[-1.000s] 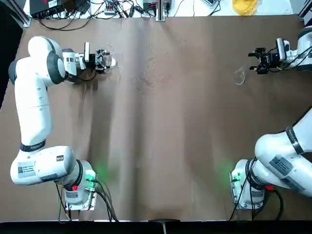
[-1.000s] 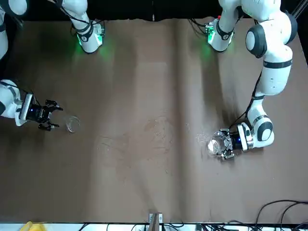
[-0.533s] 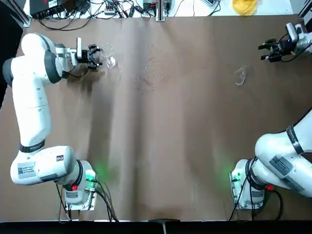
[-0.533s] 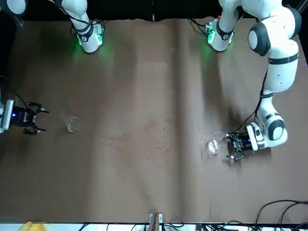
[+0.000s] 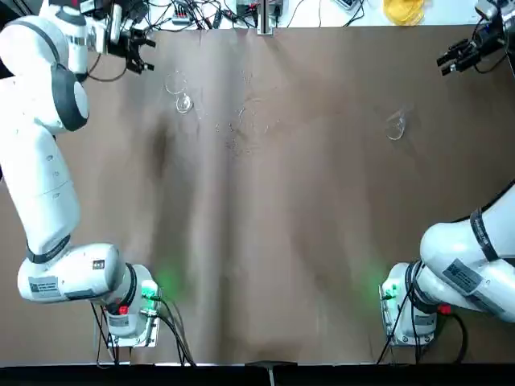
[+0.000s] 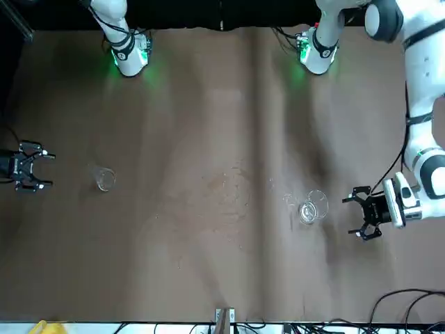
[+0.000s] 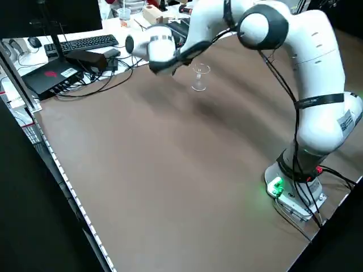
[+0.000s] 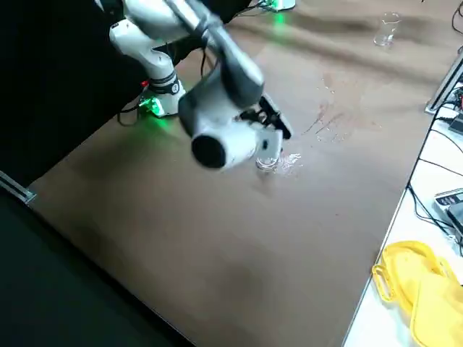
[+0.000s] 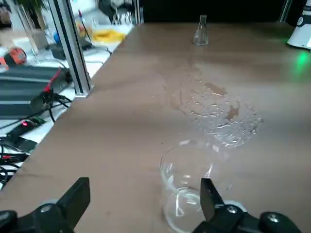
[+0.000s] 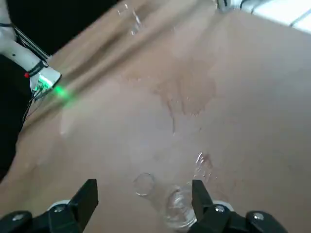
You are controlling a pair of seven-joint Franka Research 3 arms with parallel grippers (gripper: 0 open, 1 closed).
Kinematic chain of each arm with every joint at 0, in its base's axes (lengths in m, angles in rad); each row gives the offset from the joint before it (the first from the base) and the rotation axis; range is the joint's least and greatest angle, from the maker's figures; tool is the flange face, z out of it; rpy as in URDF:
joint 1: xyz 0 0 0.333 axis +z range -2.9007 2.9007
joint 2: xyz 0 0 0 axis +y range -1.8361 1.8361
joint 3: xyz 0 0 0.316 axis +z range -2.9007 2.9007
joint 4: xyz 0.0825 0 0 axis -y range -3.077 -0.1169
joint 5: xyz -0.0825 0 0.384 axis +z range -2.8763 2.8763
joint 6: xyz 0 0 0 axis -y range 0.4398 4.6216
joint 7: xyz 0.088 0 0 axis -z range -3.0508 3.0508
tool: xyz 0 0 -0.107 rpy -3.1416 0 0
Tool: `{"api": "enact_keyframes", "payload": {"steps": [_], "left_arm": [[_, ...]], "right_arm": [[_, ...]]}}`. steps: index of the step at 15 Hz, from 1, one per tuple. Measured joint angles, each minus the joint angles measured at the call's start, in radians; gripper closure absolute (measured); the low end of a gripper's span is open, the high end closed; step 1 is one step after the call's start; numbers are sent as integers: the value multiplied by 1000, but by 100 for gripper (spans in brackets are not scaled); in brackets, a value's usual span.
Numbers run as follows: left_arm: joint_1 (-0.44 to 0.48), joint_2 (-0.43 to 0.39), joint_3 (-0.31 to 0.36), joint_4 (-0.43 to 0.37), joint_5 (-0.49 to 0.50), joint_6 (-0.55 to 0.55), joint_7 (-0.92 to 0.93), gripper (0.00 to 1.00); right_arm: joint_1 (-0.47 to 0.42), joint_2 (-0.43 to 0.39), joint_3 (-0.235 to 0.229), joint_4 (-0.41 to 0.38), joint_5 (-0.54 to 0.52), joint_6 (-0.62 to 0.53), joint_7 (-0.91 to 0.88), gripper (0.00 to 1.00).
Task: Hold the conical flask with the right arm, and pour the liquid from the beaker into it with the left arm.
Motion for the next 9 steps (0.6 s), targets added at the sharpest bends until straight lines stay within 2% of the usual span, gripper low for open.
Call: {"api": "enact_keyframes", "payload": {"steps": [5, 9], "left_arm": [[-75, -125, 3, -1, 179, 43, -326, 0], [-151, -198, 2, -1, 333, 111, -582, 0]], "right_arm": [[130, -130, 3, 1, -209, 1, 331, 12], [174, -205, 3, 1, -341, -3, 548, 12]]}}
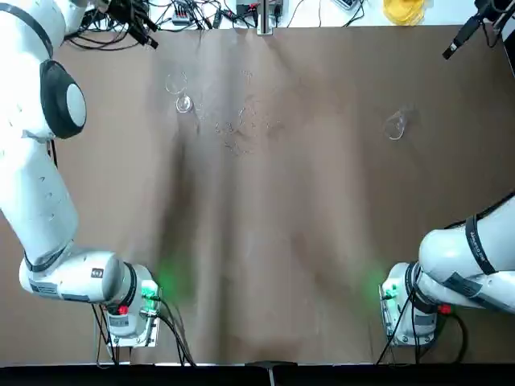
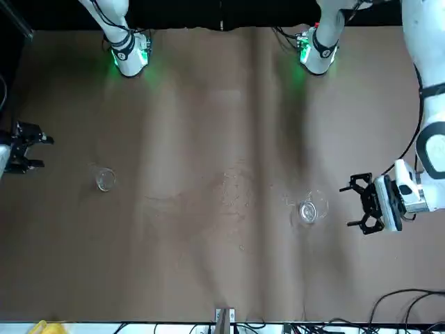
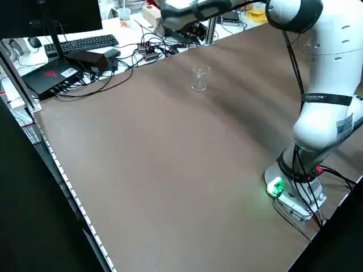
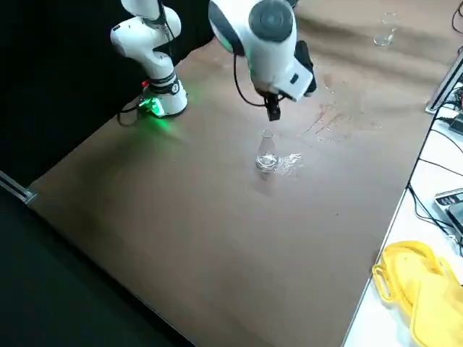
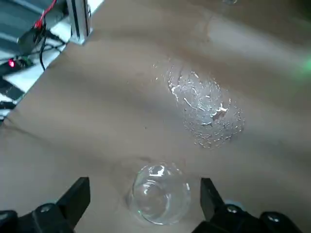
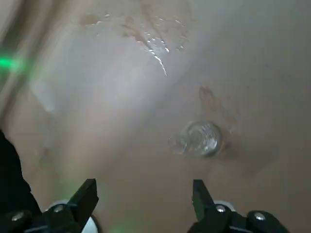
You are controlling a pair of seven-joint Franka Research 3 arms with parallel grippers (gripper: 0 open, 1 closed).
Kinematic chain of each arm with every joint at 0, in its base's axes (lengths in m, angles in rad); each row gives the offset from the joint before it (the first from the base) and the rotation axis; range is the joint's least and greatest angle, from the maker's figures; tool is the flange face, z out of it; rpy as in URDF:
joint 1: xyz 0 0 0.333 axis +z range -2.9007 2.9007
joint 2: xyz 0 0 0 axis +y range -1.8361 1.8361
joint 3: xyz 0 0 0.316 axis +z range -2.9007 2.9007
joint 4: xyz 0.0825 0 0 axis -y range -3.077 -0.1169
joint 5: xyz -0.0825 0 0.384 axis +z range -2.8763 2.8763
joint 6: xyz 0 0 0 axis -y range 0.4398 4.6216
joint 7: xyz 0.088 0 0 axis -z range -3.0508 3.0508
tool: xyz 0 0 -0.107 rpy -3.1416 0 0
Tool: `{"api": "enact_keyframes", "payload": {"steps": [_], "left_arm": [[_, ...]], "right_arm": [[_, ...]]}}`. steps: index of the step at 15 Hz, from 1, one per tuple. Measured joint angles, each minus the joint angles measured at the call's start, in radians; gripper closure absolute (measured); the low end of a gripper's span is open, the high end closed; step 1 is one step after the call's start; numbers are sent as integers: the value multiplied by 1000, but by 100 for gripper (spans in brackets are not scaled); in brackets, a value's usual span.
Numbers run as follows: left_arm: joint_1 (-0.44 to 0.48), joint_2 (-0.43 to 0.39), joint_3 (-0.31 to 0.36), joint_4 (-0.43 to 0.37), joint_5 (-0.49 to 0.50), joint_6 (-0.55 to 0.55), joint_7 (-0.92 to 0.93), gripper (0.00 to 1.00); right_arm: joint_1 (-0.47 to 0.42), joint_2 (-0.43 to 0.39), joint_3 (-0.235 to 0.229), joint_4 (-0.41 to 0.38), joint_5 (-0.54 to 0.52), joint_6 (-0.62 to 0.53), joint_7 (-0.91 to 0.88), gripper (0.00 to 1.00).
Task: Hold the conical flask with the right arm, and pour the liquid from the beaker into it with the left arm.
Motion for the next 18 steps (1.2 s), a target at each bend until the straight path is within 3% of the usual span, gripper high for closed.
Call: {"api": "enact_keyframes", "payload": {"steps": [3, 4, 8, 11, 14, 18], "left_arm": [[-81, -81, 0, -1, 178, 17, -298, 0], [-101, -99, 0, -2, 229, 21, -369, 0], [-167, -169, -1, -15, 424, 25, -716, 0], [-221, -237, -2, -59, 556, 20, -1039, 0], [-279, -317, -3, -120, 640, -15, -1359, 0], [-318, -420, -4, -160, 714, -132, -1658, 0]], "right_arm": [[56, -76, -10, 0, -37, -9, 221, 11], [105, -95, -35, 0, -54, -9, 289, 11], [357, -156, -211, -2, -77, -11, 485, 10], [455, -187, -282, -3, -78, -11, 602, 7], [479, -219, -259, -4, -94, -3, 753, 7], [475, -268, -141, -28, -193, 80, 949, 6]]}}
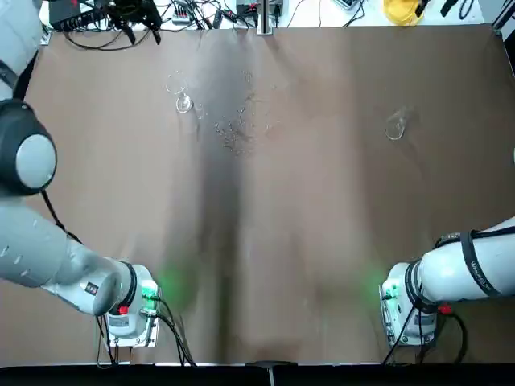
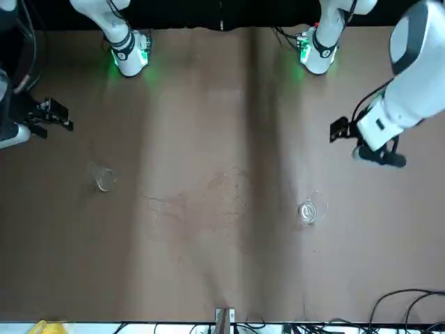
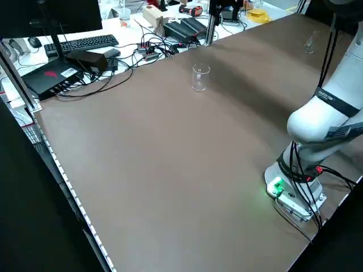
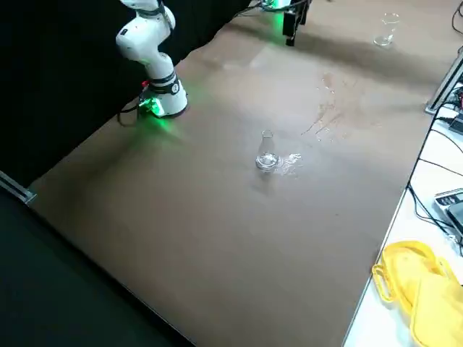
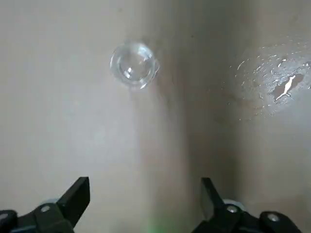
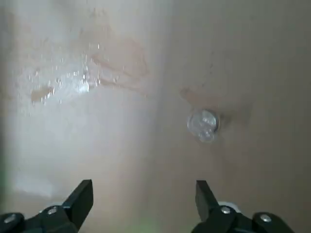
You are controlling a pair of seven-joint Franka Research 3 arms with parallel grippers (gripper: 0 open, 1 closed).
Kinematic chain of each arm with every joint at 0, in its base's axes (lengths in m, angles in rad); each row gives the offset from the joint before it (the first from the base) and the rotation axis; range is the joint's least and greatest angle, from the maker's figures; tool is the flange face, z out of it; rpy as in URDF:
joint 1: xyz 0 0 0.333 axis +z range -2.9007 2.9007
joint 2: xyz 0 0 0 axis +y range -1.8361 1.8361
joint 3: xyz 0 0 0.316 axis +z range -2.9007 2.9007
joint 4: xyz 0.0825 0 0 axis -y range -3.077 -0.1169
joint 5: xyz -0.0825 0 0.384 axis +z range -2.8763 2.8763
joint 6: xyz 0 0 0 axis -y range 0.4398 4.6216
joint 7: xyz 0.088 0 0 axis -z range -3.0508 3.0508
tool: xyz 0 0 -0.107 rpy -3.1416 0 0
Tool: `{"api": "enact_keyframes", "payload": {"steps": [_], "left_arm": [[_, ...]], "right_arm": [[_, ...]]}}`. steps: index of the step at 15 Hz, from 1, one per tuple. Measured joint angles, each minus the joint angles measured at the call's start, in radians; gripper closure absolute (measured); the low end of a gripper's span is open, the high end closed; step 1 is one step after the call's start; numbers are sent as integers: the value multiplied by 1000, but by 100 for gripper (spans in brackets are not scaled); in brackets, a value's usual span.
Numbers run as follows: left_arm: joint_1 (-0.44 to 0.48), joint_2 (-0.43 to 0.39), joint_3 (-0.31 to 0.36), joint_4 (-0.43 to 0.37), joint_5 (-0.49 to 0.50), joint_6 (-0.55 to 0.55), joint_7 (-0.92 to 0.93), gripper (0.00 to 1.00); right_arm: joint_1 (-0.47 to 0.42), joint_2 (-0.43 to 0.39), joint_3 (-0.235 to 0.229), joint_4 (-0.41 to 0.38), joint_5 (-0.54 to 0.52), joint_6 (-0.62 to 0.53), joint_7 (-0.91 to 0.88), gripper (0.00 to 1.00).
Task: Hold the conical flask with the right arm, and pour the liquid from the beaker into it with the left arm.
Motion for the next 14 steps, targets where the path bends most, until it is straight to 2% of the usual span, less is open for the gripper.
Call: {"api": "enact_keyframes", "payload": {"steps": [2, 6, 10, 14], "left_arm": [[0, -52, 0, -2, 29, -59, -79, 0], [1, -147, -2, -4, 84, -136, -154, 0], [9, -150, 0, -4, 98, -151, -157, 0], [16, -148, 0, -4, 160, -157, -157, 0]], "right_arm": [[-3, -27, 19, -39, -8, 65, 41, 4], [-27, -60, 20, -78, -11, 124, 50, 0], [-48, -66, 14, -79, -15, 106, 52, 0], [-84, -70, 10, -80, -15, 77, 51, 0]]}}
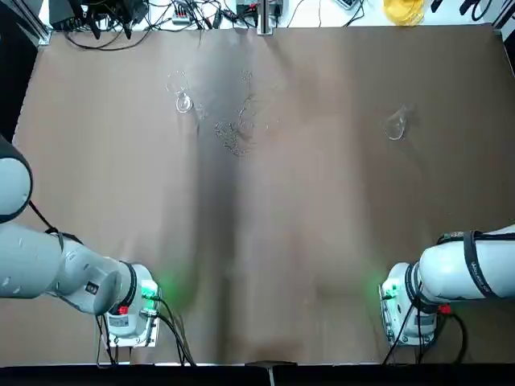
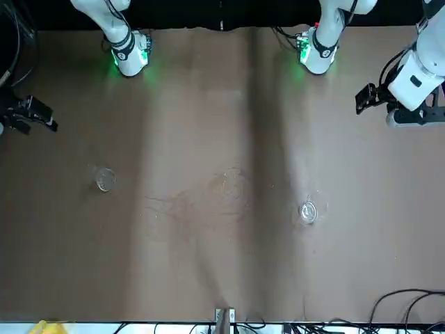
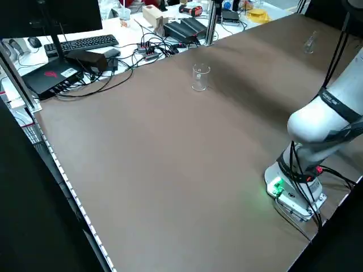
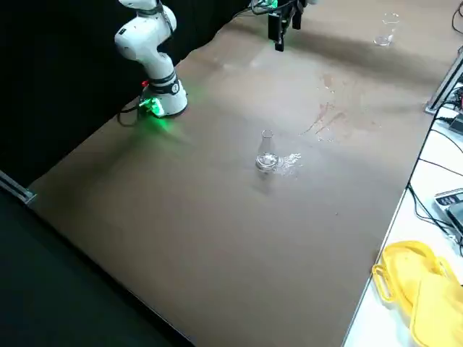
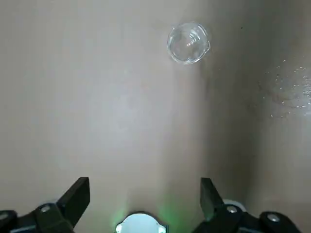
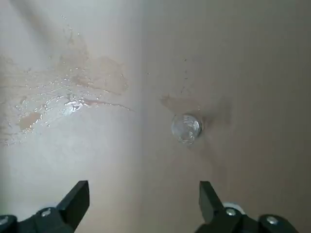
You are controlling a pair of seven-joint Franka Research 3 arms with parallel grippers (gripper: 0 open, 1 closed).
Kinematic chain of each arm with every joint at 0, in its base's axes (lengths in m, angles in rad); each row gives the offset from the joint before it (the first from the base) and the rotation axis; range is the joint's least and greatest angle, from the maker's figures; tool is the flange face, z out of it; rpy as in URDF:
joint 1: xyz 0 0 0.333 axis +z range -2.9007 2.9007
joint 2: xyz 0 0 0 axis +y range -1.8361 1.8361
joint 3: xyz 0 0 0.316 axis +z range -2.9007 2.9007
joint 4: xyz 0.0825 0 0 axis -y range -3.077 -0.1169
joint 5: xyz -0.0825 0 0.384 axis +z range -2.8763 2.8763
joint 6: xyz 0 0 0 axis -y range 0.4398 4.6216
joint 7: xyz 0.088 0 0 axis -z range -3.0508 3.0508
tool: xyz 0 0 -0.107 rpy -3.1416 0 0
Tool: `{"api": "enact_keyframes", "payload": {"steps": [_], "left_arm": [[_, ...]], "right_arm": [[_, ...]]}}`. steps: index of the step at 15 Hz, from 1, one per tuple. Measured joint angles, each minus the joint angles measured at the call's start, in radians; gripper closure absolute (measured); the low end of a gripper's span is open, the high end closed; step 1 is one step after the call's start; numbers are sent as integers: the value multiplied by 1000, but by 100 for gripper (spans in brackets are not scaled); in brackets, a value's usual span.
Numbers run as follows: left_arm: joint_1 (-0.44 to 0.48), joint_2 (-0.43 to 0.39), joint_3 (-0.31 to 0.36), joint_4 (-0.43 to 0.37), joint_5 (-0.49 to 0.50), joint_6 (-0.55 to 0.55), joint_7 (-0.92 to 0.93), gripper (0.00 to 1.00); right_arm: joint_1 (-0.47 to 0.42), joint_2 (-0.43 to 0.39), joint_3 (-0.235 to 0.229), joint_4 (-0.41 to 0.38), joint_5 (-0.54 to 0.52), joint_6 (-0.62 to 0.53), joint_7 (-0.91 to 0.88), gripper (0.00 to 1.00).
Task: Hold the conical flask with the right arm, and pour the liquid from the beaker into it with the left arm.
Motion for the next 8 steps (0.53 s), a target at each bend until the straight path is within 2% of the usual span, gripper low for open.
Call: {"api": "enact_keyframes", "payload": {"steps": [5, 7, 8], "left_arm": [[5, -1, -5, 1, -15, -19, 0, 0], [78, -9, -51, 1, -45, -21, 2, 0], [141, -14, -101, 0, -58, -23, 7, 0]], "right_arm": [[0, -20, 3, 0, 0, 1, 1, 0], [-3, -31, -1, -4, 0, 1, 1, 0], [-4, -35, -1, -7, 0, 1, 1, 0]]}}
